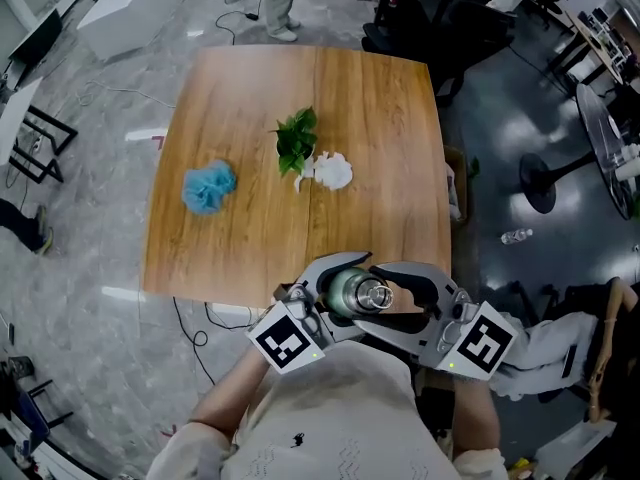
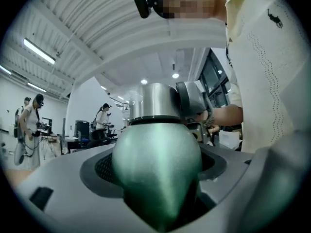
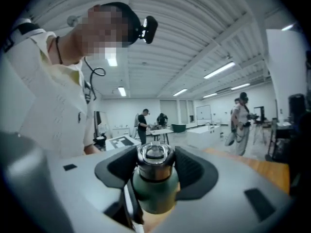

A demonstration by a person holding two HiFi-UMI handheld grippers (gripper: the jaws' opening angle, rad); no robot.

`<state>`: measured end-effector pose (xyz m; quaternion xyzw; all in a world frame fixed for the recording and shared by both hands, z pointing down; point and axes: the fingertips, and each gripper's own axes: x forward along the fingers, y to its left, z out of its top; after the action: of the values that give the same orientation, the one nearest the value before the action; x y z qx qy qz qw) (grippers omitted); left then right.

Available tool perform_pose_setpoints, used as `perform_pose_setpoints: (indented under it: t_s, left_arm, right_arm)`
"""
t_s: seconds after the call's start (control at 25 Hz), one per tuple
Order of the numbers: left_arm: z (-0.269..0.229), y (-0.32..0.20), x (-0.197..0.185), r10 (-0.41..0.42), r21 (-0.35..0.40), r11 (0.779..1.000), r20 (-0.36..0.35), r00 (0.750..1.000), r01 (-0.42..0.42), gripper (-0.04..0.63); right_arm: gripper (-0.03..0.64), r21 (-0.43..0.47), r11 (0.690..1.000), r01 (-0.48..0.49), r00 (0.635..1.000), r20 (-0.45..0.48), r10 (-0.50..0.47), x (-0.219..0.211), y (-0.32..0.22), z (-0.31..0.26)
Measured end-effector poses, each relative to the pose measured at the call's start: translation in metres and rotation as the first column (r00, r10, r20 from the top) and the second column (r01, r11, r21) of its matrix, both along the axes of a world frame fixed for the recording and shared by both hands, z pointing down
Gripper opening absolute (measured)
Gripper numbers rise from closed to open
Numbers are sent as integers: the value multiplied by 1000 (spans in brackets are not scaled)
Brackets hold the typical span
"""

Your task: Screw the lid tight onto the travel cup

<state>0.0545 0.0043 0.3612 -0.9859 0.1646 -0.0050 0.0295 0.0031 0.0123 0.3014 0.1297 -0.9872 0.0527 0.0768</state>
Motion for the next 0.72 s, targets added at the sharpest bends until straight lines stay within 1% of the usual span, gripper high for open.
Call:
perform_pose_setpoints:
  t_s: [0.04,0.08,0.16,0.24,0.32,0.36,0.4,0.44,0.48,0.56,0.64,0.68,0.72]
  left_arm:
    - [3,-5,-2,-32,-11,999,9,999,32,405]
    - [3,-9,-4,-60,-4,998,5,998,60,405]
    - [-2,-18,-6,-104,21,994,-24,994,105,405]
    - [-1,-25,-7,-139,16,990,-31,990,140,405]
    - [3,-29,-7,-166,19,986,-13,986,166,405]
    - [4,-30,-5,-167,23,986,-9,986,167,405]
    - [4,-29,-3,-155,28,987,-14,988,156,405]
    - [2,-28,-1,-133,34,990,-28,991,134,405]
    - [-1,-25,0,-105,38,994,-46,993,107,405]
    - [-6,-20,0,-59,34,998,-72,996,62,405]
    - [-10,-16,-1,-28,42,999,-77,997,32,405]
    - [-11,-12,-1,-2,58,998,-65,998,5,405]
    - [-12,-6,-1,37,71,997,-52,998,-34,405]
  right_arm:
    - [259,-15,998,-63,998,5,63,-1,-5,1]
    - [259,-25,992,-125,992,4,125,-2,-9,3]
    - [259,-37,971,-237,972,-14,236,-3,-16,6]
    - [258,-62,936,-348,938,-35,346,-3,-23,9]
    - [259,-79,887,-455,890,-53,452,0,-28,13]
    - [259,-70,867,-493,870,-63,489,2,-28,15]
    - [259,-51,859,-510,859,-73,506,2,-28,16]
    - [259,-31,863,-504,862,-80,500,2,-26,16]
    - [260,-22,878,-479,876,-80,476,1,-23,15]
    - [272,-33,918,-396,918,-48,395,3,-16,10]
    - [284,-11,966,-257,966,-19,257,10,-6,0]
    - [284,13,986,-167,985,-28,168,14,0,-4]
    - [284,35,997,-73,996,-50,75,16,7,-7]
